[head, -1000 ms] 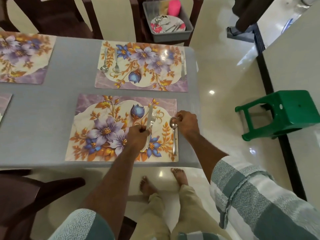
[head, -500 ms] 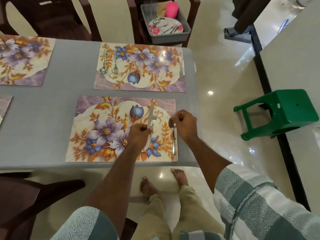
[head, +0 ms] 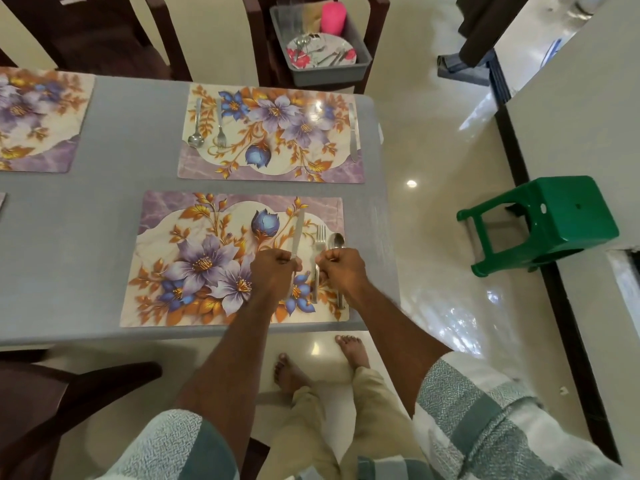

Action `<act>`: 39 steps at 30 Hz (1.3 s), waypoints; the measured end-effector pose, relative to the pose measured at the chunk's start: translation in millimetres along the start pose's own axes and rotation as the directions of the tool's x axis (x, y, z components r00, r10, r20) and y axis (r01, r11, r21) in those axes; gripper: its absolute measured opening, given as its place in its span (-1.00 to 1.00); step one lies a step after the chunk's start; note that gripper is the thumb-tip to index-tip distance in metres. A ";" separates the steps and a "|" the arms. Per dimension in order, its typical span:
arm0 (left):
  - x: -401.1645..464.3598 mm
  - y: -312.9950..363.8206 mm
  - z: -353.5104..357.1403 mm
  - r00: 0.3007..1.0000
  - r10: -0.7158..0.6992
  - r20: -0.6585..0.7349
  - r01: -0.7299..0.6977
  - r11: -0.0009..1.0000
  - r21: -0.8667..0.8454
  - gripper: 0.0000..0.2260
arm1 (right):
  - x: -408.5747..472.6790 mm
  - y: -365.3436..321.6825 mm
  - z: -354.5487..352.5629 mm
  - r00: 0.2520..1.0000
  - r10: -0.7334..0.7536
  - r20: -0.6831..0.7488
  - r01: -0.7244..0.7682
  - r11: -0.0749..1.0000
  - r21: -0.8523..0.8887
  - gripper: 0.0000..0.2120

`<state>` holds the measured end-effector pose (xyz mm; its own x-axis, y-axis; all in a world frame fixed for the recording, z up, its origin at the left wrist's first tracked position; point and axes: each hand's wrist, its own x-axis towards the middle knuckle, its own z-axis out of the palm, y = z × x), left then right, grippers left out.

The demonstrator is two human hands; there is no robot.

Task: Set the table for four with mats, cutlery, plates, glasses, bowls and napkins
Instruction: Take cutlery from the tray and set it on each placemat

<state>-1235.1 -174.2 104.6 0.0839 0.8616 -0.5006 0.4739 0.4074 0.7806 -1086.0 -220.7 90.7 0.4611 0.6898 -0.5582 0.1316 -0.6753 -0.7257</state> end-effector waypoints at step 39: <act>18.6 -3.1 -146.9 0.907 0.421 -0.011 -0.387 0.843 0.373 -0.88 | -7.3 -111.3 37.3 0.764 0.131 0.631 -0.057 0.989 -0.136 -0.88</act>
<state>-1363.8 -115.0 147.8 0.2665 0.9562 -0.1213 0.6939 -0.1030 0.7127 -1136.7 -140.8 160.5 -0.1844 0.6035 -0.7757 0.2232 -0.7429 -0.6310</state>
